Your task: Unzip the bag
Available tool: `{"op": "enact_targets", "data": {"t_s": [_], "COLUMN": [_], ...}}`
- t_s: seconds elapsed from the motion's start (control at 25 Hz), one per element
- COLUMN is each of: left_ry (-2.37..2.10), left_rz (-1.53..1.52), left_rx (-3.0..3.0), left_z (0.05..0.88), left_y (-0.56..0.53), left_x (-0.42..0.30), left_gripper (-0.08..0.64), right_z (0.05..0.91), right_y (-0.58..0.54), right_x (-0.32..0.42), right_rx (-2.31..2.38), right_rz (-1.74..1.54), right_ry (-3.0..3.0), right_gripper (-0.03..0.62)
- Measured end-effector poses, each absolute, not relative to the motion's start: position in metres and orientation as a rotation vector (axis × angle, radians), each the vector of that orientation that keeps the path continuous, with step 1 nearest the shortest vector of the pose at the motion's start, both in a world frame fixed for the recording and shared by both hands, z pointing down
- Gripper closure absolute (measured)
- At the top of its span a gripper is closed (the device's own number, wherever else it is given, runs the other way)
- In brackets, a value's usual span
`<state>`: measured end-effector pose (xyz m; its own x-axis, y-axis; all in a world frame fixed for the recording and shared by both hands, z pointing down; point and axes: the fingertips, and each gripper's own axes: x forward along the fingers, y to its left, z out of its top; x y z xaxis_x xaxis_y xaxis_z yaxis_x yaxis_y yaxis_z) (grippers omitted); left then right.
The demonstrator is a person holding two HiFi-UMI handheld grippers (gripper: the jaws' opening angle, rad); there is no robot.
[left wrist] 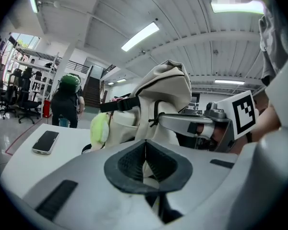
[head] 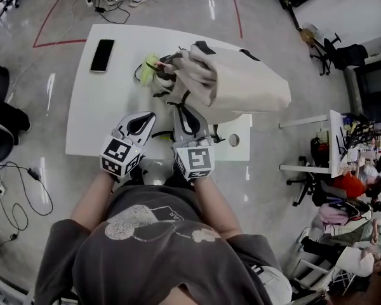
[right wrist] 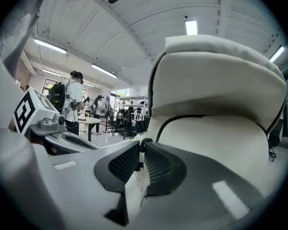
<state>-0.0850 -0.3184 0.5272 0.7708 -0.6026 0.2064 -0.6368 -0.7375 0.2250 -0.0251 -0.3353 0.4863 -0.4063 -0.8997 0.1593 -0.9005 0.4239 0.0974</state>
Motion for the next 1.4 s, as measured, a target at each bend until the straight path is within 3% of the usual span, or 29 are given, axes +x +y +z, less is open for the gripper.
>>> {"op": "enact_targets", "data": {"t_s": [0.2, 0.28, 0.68, 0.8, 1.08, 1.4], "left_ry": [-0.957, -0.941, -1.065, -1.129, -1.156, -1.148], "left_rz": [0.204, 0.216, 0.283, 0.307, 0.258, 0.268], "left_rx": [2.708, 2.717, 2.849, 2.878, 2.81, 2.815], "left_z": [0.525, 0.526, 0.504, 0.494, 0.495, 0.492], "left_y": [-0.323, -0.325, -0.34, -0.349, -0.353, -0.346], "left_x": [-0.053, -0.039, -0.004, 0.004, 0.008, 0.009], "left_gripper": [0.549, 0.48, 0.407, 0.41, 0.509, 0.532], "right_z": [0.476, 0.47, 0.432, 0.418, 0.404, 0.392], "right_y": [-0.336, -0.336, -0.345, -0.346, -0.347, -0.347], "right_x": [-0.018, -0.018, -0.018, -0.014, 0.009, 0.045], "right_rx": [1.503, 1.469, 1.377, 1.382, 1.42, 1.591], "right_rz": [0.01, 0.022, 0.035, 0.04, 0.0, -0.067], "right_ry": [-2.561, -2.604, -2.738, -2.78, -2.789, -2.771], "right_gripper": [0.561, 0.561, 0.562, 0.561, 0.563, 0.563]}}
